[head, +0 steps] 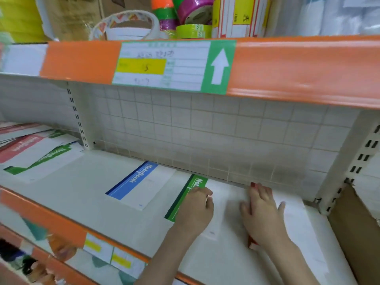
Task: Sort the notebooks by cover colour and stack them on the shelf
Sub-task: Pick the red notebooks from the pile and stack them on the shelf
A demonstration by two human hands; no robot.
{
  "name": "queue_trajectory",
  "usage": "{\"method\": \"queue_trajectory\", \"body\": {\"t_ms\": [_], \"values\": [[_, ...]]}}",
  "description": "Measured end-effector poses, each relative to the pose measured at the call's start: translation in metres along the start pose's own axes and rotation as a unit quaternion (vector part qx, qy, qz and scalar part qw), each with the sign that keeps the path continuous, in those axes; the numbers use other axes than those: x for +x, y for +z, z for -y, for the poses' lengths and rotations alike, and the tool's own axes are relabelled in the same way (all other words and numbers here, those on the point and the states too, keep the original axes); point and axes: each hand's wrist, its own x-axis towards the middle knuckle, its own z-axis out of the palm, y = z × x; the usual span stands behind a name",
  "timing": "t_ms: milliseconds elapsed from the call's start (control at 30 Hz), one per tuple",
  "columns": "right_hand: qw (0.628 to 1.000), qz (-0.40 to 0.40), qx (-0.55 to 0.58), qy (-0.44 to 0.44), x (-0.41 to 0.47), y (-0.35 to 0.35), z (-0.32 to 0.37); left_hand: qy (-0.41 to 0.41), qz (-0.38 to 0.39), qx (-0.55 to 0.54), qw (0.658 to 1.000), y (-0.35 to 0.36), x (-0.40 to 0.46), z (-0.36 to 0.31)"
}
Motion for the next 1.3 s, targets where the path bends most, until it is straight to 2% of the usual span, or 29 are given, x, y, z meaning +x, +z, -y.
{"method": "queue_trajectory", "body": {"t_ms": [233, 367, 633, 833, 967, 1300], "values": [[0.991, 0.079, 0.027, -0.102, 0.003, 0.046, 0.109, -0.031, -0.069, 0.094, 0.993, -0.085, -0.017, 0.074], [0.981, 0.096, 0.052, -0.159, -0.004, 0.07, 0.178, -0.068, -0.097, 0.136, 0.984, -0.137, -0.031, 0.125], [0.95, 0.165, 0.116, -0.24, -0.027, 0.119, 0.308, -0.123, -0.091, 0.233, 0.96, -0.234, -0.06, 0.223], [0.933, 0.182, 0.133, -0.282, -0.039, 0.149, 0.397, -0.141, -0.08, 0.293, 0.942, -0.3, -0.08, 0.284], [0.927, 0.187, 0.134, -0.297, -0.046, 0.166, 0.44, -0.171, -0.075, 0.311, 0.932, -0.333, -0.098, 0.321], [0.915, 0.205, 0.13, -0.323, -0.038, 0.201, 0.53, -0.225, -0.079, 0.278, 0.93, -0.386, -0.118, 0.394]]}}
